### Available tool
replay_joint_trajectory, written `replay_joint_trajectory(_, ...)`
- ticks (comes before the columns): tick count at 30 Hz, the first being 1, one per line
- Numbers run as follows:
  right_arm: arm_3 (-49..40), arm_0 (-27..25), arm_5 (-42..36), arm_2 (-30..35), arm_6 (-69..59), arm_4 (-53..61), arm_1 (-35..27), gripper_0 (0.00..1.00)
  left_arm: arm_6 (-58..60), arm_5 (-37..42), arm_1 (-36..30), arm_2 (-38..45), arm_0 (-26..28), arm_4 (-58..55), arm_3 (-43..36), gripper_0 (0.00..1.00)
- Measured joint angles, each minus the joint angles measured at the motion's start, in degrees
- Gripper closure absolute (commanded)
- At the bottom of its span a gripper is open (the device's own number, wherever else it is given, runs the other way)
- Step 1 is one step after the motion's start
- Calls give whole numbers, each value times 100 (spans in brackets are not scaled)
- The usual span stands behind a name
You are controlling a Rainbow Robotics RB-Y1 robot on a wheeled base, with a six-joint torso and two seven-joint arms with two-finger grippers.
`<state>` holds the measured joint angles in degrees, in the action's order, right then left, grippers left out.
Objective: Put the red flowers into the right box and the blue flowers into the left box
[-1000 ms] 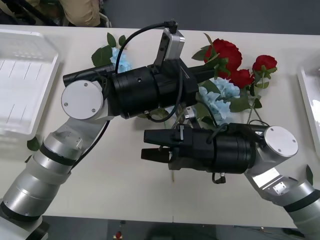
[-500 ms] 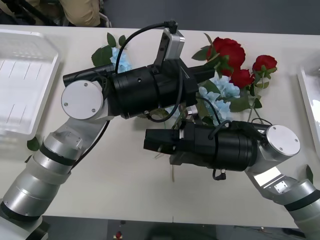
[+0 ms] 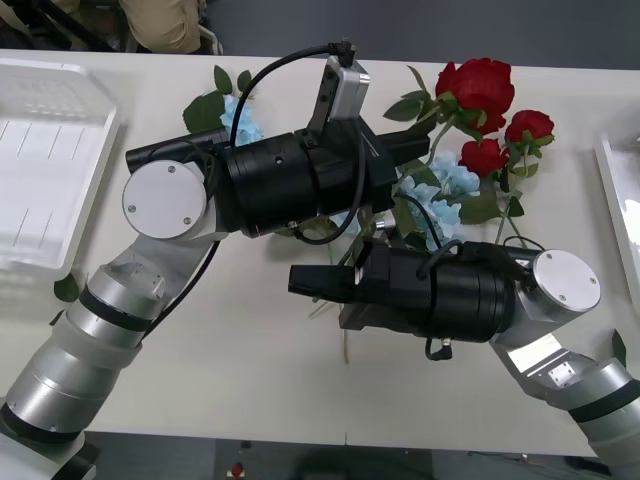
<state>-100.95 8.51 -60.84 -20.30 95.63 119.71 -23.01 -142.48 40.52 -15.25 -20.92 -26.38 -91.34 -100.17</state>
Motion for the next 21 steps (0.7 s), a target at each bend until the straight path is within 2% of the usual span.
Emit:
replay_joint_trajectory(2,0,0,0,2,2,45,0,100,0,-2,0,0,0,0,0,100)
replay_joint_trajectory(3,0,0,0,4,3,55,0,100,0,-2,0,0,0,0,0,95)
replay_joint_trajectory(4,0,0,0,7,5,55,0,100,0,-4,0,0,0,0,0,55)
replay_joint_trajectory(5,0,0,0,13,8,55,0,100,0,-5,0,0,0,0,0,23)
replay_joint_trajectory(7,0,0,-2,47,13,55,0,100,0,-5,0,0,0,0,0,0)
replay_joint_trajectory(21,0,-11,-116,266,273,55,0,100,0,-5,0,0,0,0,0,0)
